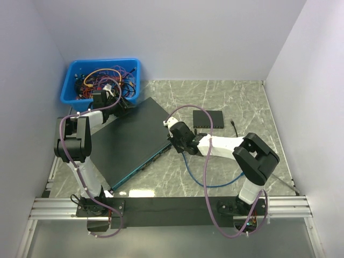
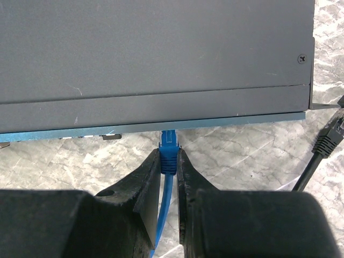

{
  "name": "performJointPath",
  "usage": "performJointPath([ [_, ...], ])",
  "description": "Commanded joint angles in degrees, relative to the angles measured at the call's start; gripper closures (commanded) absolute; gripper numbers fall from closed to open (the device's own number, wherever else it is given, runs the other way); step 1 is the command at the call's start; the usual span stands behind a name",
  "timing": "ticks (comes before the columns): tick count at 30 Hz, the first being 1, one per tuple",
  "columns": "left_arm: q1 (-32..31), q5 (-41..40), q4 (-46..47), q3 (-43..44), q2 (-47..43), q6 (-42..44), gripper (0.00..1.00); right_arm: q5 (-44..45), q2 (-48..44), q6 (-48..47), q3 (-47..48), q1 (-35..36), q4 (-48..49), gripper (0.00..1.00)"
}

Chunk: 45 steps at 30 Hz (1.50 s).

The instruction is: Insert the plug into the switch port

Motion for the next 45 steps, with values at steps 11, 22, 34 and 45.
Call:
performJointPath([
  [11, -0.99, -6.56, 0.37, -0.22, 4.05, 9.85, 0.45, 5.07, -0.90, -3.39, 4.23, -2.31, 29.28, 1.00],
  [22, -0.91, -6.47, 0.11, 0.31, 4.31, 10.20, 0.47, 0.77, -0.55, -5.96, 5.98, -3.98, 29.38, 1.00],
  [34, -0.99, -7.35, -0.15, 0.14, 4.13, 9.85, 0.47, 1.02, 1.30, -2.70, 6.69, -3.89, 26.47, 0.85],
  [45, -0.99, -8.58, 1.16, -2.41, 1.68, 8.88, 0.46, 4.36, -2.91, -2.44, 3.80, -3.98, 24.63, 0.61],
])
